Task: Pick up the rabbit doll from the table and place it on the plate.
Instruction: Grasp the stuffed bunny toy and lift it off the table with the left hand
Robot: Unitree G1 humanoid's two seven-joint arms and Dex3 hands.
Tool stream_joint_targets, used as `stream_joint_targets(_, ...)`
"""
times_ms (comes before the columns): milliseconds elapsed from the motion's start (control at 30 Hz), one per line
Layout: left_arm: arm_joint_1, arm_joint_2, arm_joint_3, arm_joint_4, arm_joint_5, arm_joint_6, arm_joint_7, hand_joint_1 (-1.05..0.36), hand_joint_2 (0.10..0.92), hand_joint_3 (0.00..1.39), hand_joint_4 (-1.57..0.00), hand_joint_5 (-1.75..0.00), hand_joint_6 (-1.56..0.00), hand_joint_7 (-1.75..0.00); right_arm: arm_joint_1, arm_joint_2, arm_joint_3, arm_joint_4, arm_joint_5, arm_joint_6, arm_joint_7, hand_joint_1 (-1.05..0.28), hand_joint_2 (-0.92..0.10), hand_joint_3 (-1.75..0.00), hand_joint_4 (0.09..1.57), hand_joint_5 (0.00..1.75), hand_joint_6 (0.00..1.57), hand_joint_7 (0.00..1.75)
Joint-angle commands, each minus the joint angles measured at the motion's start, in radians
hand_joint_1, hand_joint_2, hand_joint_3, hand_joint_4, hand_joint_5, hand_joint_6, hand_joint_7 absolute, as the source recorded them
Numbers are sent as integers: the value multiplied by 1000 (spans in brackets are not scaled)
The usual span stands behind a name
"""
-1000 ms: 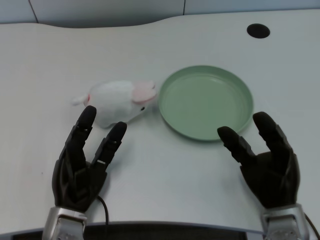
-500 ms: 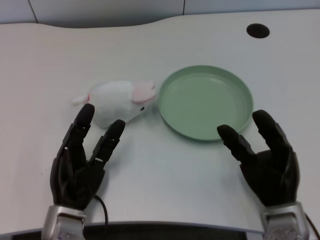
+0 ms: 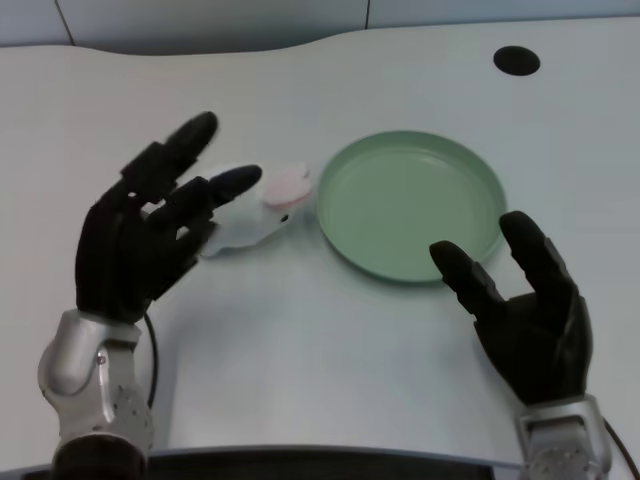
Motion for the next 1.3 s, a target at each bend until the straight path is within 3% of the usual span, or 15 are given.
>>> stream_joint_targets(33, -56, 93, -53, 47, 172, -147, 114, -489, 864, 2, -695, -13, -595, -10, -4, -3, -7, 10, 2, -2, -3, -848, -921, -141, 969, 11, 932, 6)
stream_joint_targets(200, -128, 202, -130, 121, 426, -272, 356, -553, 869, 3, -678, -8, -596, -6, -10, -13, -12, 19, 4, -1, 12, -848, -921, -139, 960, 6, 924, 1)
stream_joint_targets(267, -171, 278, -189, 131, 632, -281, 552, -616, 879, 6, -619, -3, -554, -2, -10, -15, -11, 14, 1, -1, 8, -847, -921, -140, 962, 7, 926, 3)
stream_joint_targets(333, -195, 328, -242, 129, 793, -268, 730, -681, 884, 6, -561, -1, -501, 0, -9, -14, -10, 12, -1, -5, 4, -847, -921, -142, 964, 8, 927, 4)
stream_joint_targets(467, -274, 406, -394, 146, 1067, -157, 1066, -775, 861, 0, -465, 0, -423, -1, -10, -20, -9, 14, 2, 10, 12, -848, -921, -142, 959, 4, 923, 1)
stream_joint_targets(633, -365, 444, -561, 219, 1221, -50, 1303, -833, 828, 0, -418, 0, -398, -1, -2, -17, -9, 0, 5, 12, 8, -852, -921, -135, 964, 7, 931, 5)
stream_joint_targets(833, -429, 437, -696, 301, 1250, 33, 1361, -860, 809, 0, -357, 0, -368, 0, 18, -3, -9, -37, 13, 6, 6, -845, -921, -131, 968, 8, 929, 2)
stream_joint_targets(967, -454, 414, -758, 354, 1240, 83, 1331, -878, 815, 3, -296, 0, -305, 0, 43, 6, -4, -76, 7, -5, -2, -847, -921, -140, 966, 6, 922, 0)
stream_joint_targets(1167, -469, 395, -808, 393, 1218, 124, 1309, -898, 828, 5, -237, -5, -244, -1, 63, 13, 1, -110, 10, 4, -6, -843, -921, -146, 962, 4, 916, 1)
stream_joint_targets(1300, -464, 328, -843, 463, 1211, 205, 1259, -895, 820, 0, -329, -48, -290, -19, 94, 26, 2, -140, 23, 1, 15, -834, -921, -153, 959, 2, 900, 0)
